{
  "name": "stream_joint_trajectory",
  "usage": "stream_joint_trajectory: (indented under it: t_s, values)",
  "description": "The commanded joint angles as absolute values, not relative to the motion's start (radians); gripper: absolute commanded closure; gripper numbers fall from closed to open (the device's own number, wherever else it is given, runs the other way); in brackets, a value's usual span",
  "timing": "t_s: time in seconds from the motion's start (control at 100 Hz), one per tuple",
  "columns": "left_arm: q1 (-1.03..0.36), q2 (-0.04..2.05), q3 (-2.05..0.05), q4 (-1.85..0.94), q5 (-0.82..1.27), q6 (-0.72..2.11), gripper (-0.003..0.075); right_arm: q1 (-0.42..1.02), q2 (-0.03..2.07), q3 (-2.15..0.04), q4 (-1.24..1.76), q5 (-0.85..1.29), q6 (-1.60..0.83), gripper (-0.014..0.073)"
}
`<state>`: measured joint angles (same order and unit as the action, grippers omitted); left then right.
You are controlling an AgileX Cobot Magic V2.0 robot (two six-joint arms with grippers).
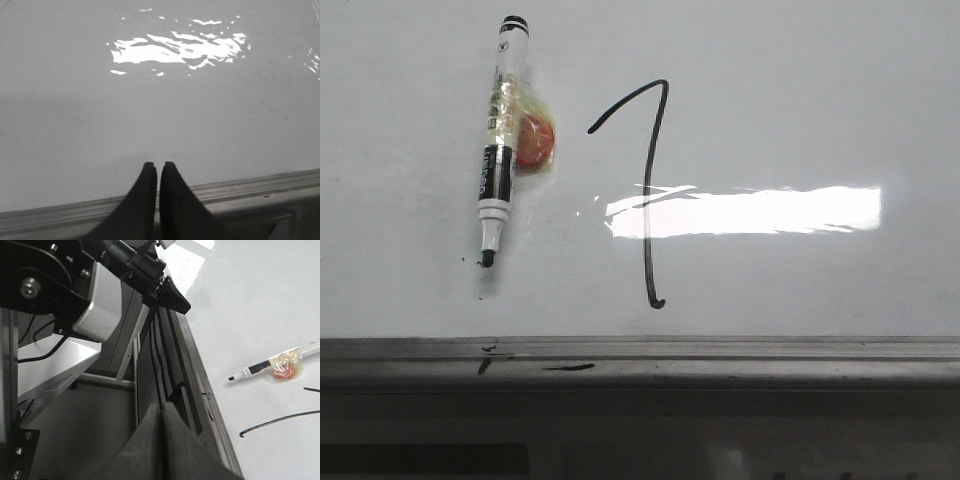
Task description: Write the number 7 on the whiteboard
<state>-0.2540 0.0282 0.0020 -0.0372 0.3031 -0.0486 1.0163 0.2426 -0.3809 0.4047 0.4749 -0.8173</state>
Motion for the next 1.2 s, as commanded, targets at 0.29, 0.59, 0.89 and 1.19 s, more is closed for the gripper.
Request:
stream_joint_trajectory:
  t_s: [0.29,0.59,0.89,1.19]
  values:
    - [-0.253,0.037,0.022,-0.037,0.232,-0.056,0.0741,0.708,0.249,-0.178,0.006,0.076,-0.485,0.0657]
    - [-0.253,0.037,0.022,-0.037,0.232,-0.056,0.0741,0.273,0.159,0.028,-0.114,-0.023,-0.080,0.0657]
    - [-0.253,0.037,0.022,-0.041,0.232,-0.056,0.0741,0.165,-0.012,0.026,-0.122,0.316,-0.079,0.0657]
    - [-0.253,0.037,0.022,-0.041,0.232,-0.056,0.0741,0.165,-0.012,0.026,-0.122,0.315,-0.079,0.0657]
